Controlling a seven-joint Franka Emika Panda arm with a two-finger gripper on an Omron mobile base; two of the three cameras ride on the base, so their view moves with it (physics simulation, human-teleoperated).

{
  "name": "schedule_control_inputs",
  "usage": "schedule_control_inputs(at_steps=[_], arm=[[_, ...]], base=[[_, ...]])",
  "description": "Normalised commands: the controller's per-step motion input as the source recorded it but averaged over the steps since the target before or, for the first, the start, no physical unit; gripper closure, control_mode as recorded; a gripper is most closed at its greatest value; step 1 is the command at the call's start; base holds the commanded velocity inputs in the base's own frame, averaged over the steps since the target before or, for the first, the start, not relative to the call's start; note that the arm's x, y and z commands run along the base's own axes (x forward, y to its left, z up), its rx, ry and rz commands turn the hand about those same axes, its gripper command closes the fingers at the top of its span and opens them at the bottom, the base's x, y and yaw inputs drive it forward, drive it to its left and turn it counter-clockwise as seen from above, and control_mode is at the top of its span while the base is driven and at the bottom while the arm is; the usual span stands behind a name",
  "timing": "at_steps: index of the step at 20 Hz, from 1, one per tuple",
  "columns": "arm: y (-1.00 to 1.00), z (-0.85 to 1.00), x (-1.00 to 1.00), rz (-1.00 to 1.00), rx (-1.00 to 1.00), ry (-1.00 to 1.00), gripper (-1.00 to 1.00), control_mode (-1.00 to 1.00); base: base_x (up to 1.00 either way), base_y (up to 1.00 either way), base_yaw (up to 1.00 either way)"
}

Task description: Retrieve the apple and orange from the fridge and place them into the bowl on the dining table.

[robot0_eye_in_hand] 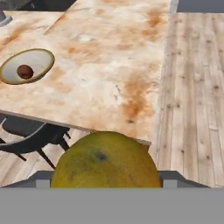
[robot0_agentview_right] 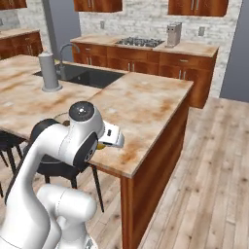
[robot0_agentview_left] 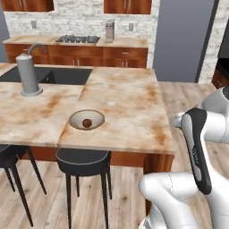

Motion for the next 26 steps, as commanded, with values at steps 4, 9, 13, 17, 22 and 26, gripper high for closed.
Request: schedule_control_inputs(at_steps=[4,9,13,17,22,26], arm=[[0.00,0.00,0.00,0.00,0.00,0.00,1.00,1.00],[0.00,0.00,0.00,0.00,0.00,0.00,1.00,1.00],[0.00,0.00,0.00,0.00,0.00,0.00,1.00,1.00],[0.00,0.00,0.00,0.00,0.00,0.00,1.00,1.00],[0.00,0.00,0.00,0.00,0.00,0.00,1.00,1.00],[0.38,-0.24,0.48,0.05,0.00,0.14,1.00,-1.00]], base=[[0.29,0.90,0.00],[0.86,0.53,0.04],[1.00,0.25,0.05],[0.82,0.00,0.11],[0.48,0.04,0.13],[0.00,0.00,0.00]])
